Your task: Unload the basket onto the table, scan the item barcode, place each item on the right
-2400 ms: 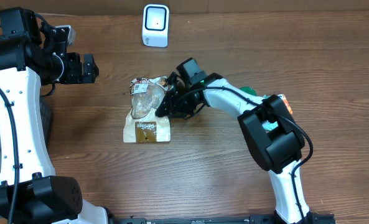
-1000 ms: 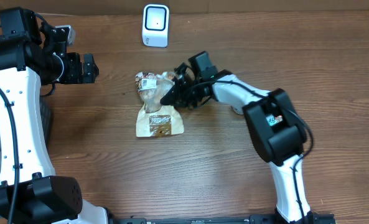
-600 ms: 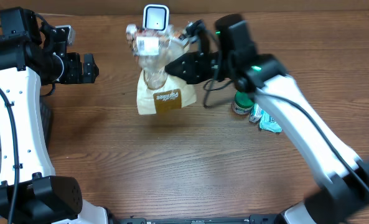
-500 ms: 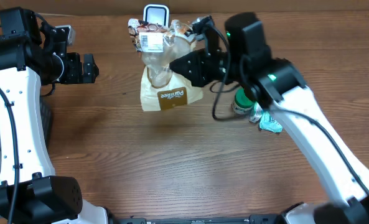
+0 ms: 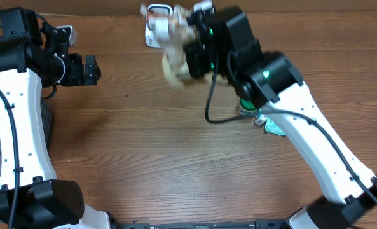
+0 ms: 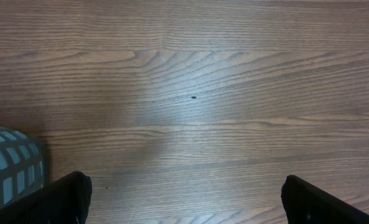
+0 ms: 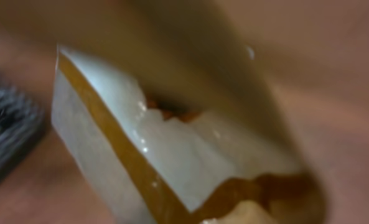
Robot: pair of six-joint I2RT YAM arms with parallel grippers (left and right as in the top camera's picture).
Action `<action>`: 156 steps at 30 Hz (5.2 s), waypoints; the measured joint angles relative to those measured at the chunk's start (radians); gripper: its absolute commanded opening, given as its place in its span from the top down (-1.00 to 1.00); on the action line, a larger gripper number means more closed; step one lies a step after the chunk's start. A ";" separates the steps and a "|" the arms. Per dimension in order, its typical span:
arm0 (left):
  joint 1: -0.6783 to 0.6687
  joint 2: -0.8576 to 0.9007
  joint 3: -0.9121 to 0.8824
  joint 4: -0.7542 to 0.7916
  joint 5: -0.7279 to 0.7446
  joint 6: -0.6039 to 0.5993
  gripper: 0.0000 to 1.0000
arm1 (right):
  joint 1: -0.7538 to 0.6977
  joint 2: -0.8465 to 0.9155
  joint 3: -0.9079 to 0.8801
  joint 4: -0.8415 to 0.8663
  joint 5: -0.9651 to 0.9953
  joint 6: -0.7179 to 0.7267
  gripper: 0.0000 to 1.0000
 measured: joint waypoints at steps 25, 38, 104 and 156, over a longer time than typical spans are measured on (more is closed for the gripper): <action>0.000 0.000 0.000 0.001 0.000 0.000 -0.99 | -0.003 0.760 0.153 1.084 0.613 -1.240 0.92; 0.000 0.000 0.000 0.001 0.000 0.000 -0.99 | -0.004 0.828 0.153 1.124 0.599 -1.294 0.92; 0.000 0.000 0.000 0.001 0.000 0.000 -1.00 | -0.198 0.027 -0.517 -0.164 0.001 0.065 0.18; 0.000 0.000 0.000 0.001 0.000 0.000 -0.99 | -0.370 -0.523 -0.158 -0.203 -0.007 0.134 -1.00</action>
